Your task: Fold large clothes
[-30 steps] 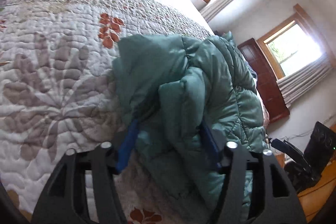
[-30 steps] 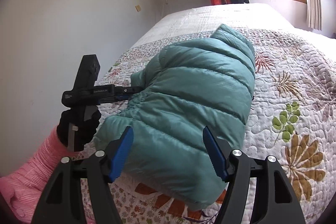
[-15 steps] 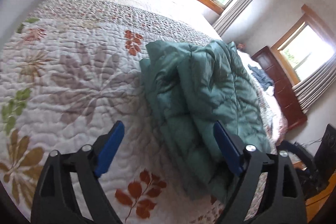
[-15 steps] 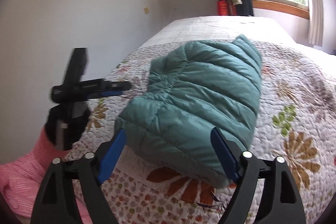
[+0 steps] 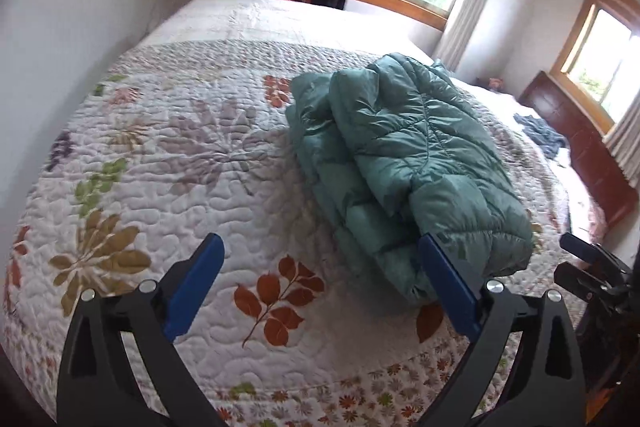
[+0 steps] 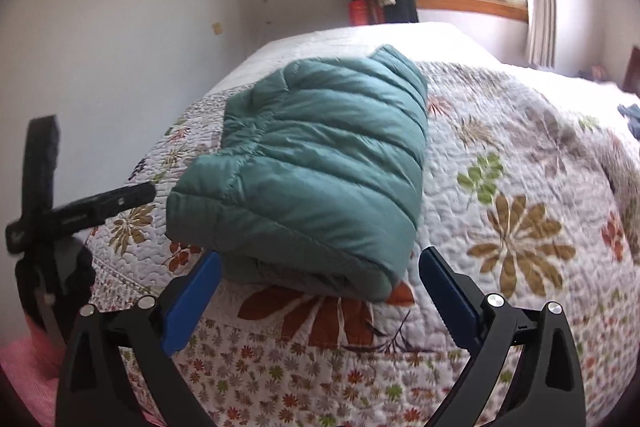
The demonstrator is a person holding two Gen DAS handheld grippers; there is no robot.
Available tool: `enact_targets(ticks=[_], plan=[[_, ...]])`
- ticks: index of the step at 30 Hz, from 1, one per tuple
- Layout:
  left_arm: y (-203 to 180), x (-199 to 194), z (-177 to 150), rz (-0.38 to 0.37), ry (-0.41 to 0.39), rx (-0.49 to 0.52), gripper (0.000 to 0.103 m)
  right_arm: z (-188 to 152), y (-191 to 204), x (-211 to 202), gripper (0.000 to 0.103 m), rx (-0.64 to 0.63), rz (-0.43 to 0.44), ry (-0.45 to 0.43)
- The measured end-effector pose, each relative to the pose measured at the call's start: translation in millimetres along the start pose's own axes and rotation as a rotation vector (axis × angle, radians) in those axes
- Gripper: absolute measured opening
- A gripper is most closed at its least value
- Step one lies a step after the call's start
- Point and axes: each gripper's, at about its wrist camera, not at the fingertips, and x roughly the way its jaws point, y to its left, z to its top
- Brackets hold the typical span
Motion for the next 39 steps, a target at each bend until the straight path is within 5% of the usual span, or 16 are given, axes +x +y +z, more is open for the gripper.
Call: enact_targets(ticks=[25,39], plan=[[-38,-11,-40,0.145,-0.008,0.042,0.097,-19,4,-10,0.099,0.041,-0.079,0.009],[-41,-8,-46,0.167,0.010,0.048,0.097,-20,1,1,0.099,0.050,-0.102,0.043]])
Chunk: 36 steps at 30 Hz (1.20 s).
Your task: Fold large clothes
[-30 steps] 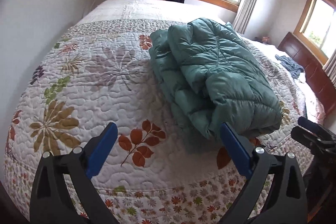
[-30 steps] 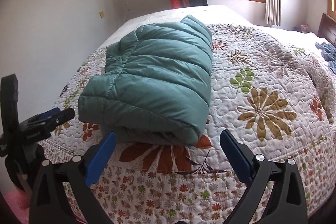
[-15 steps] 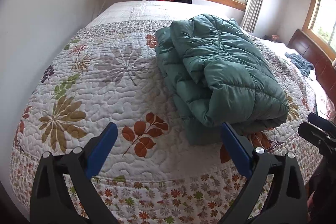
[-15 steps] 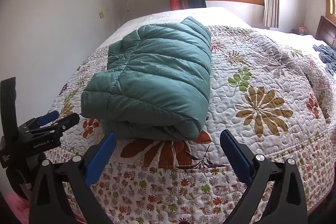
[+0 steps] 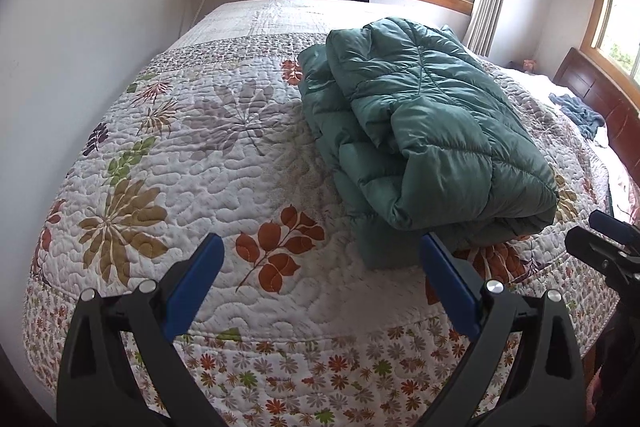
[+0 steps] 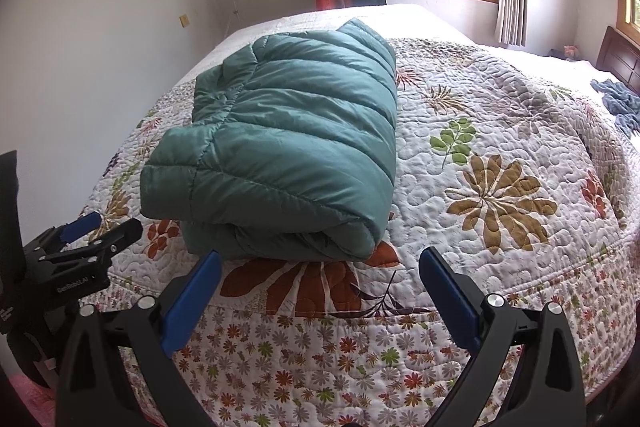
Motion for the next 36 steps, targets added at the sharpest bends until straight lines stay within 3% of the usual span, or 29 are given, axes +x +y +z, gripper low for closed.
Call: enact_targets(ticks=[36], plan=[[-1,6,-4,0.006,0.016,0.008,0.097,-1,3,12,0.099,-0.012,0.050,0.043]])
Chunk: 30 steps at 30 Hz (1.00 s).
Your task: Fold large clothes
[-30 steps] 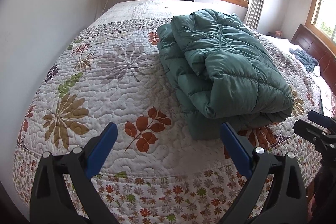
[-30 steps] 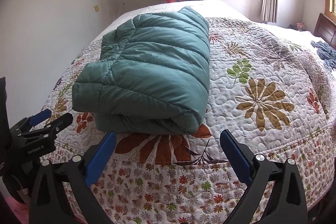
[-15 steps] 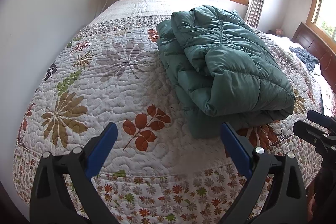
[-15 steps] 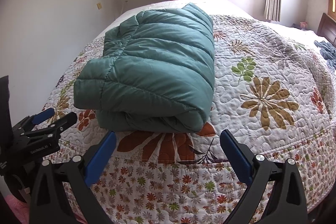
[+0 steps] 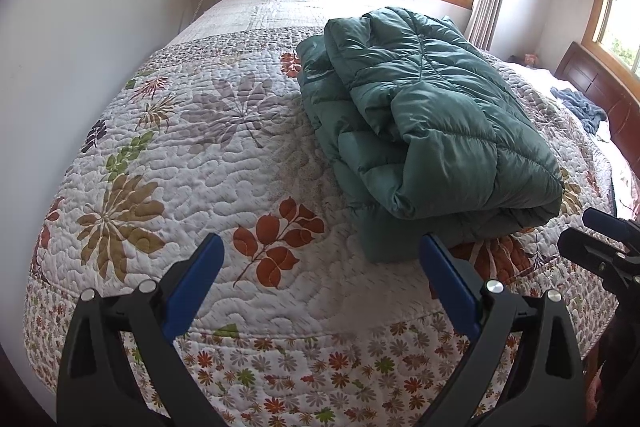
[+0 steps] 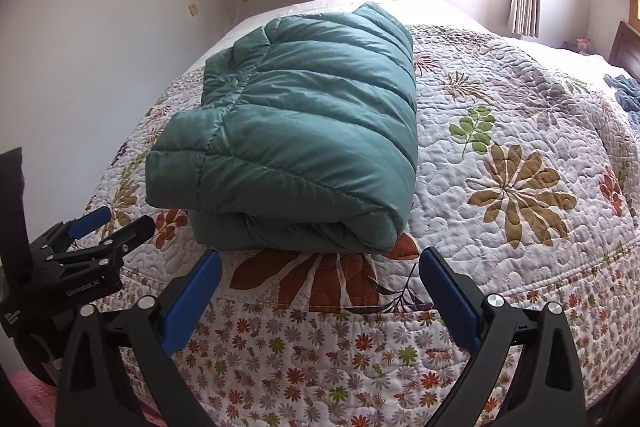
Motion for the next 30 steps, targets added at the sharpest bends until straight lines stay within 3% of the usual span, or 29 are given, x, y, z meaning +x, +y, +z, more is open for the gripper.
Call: enact_targets(ticks=[30], plan=[[-1.2,2.9,0.2,-0.006,0.006,0.007,0.097,3.4,-5.5,5.9,0.099,-0.001,-0.036,0.026]])
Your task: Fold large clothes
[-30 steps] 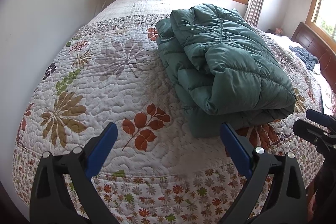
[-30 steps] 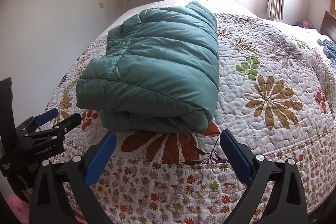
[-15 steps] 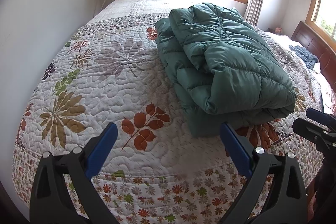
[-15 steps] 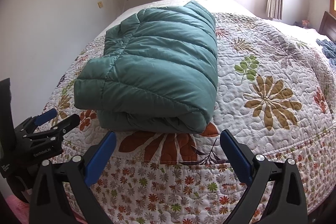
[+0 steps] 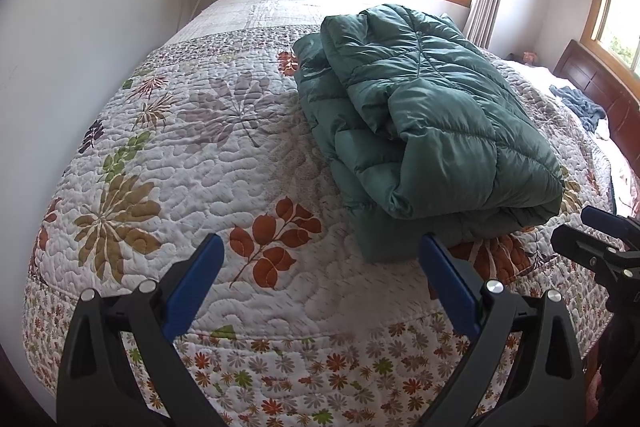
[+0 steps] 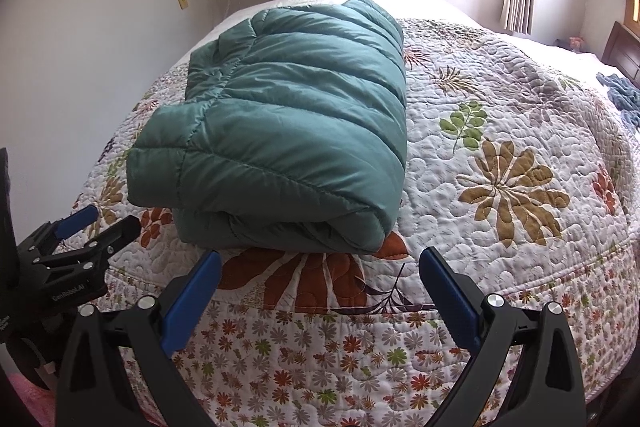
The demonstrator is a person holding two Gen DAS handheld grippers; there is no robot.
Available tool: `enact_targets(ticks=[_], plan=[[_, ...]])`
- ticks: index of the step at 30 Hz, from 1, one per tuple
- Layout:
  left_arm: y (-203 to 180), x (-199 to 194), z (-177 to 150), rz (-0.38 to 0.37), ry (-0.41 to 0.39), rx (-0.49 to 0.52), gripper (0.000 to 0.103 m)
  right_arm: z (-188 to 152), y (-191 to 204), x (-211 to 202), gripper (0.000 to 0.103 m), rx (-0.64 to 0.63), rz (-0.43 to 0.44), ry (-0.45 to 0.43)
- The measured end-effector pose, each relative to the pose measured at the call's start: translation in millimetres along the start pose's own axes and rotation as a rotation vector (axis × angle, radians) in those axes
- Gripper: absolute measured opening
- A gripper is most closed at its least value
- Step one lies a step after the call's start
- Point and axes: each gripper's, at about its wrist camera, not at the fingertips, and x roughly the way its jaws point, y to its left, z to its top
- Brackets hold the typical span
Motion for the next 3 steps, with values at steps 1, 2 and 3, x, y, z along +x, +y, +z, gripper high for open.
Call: enact_targets(ticks=[1,2,3], plan=[[-0.1,0.0,0.0,0.001,0.000,-0.001,0.097,0.3,0.2,-0.4,0.099,0.000,0.001,-0.002],[0.0,0.0,0.0,0.000,0.000,-0.001,0.097,0.4,0.3,-0.6,0.099,-0.002,0.002,-0.003],[0.2,0.1,-0.1,-0.001,0.001,-0.002,0.097,0.5,0.6,-0.8,0.099,-0.003,0.004,-0.003]])
